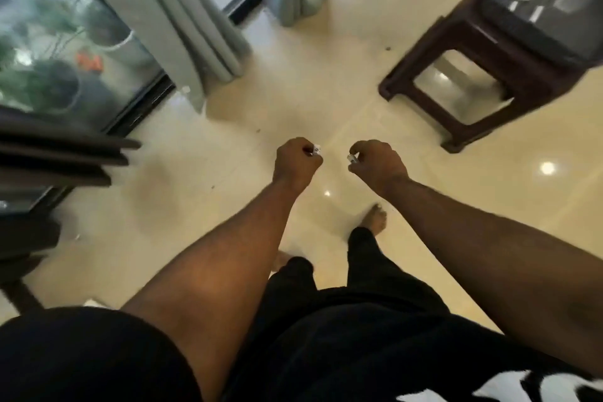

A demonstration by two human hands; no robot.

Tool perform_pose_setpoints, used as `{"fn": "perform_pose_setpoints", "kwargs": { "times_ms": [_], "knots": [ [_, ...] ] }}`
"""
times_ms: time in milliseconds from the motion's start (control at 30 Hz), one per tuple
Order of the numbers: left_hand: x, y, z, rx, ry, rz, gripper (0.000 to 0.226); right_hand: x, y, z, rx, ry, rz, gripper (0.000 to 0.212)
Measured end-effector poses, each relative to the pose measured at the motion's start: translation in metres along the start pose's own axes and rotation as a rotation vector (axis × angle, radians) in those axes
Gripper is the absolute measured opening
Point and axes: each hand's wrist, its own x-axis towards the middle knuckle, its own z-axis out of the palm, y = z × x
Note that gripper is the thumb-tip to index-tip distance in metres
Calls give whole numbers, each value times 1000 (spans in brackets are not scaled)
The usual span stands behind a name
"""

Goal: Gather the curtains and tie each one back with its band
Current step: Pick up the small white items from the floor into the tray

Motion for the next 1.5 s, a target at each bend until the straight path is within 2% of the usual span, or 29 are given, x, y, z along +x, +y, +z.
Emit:
{"fn": "perform_pose_setpoints", "kwargs": {
  "times_ms": [267, 367, 600, 767, 900, 1100, 1200, 1333, 1500],
  "knots": [
    [56, 210, 157, 80, -163, 198, 15, 49, 156, -172, 196, 236, 210, 29],
    [79, 260, 188, 79, -186, 261, 20, 72, 189, -212, 323, 348, 287, 27],
    [165, 375, 278, 154, -241, 315, 11, 150, 275, -297, 589, 520, 516, 25],
    [214, 444, 348, 246, -309, 298, 16, 196, 337, -339, 677, 541, 635, 27],
    [250, 474, 403, 356, -332, 237, 15, 237, 383, -354, 664, 500, 666, 29],
    [293, 476, 464, 594, -384, 115, 22, 297, 431, -348, 629, 337, 671, 26],
    [301, 469, 480, 645, -411, 58, 28, 312, 442, -341, 605, 256, 664, 21],
    [299, 456, 491, 683, -383, 19, 26, 321, 446, -327, 595, 164, 673, 18],
    [299, 445, 495, 651, -328, -11, 23, 321, 439, -310, 619, 194, 738, 15]
  ]
}}
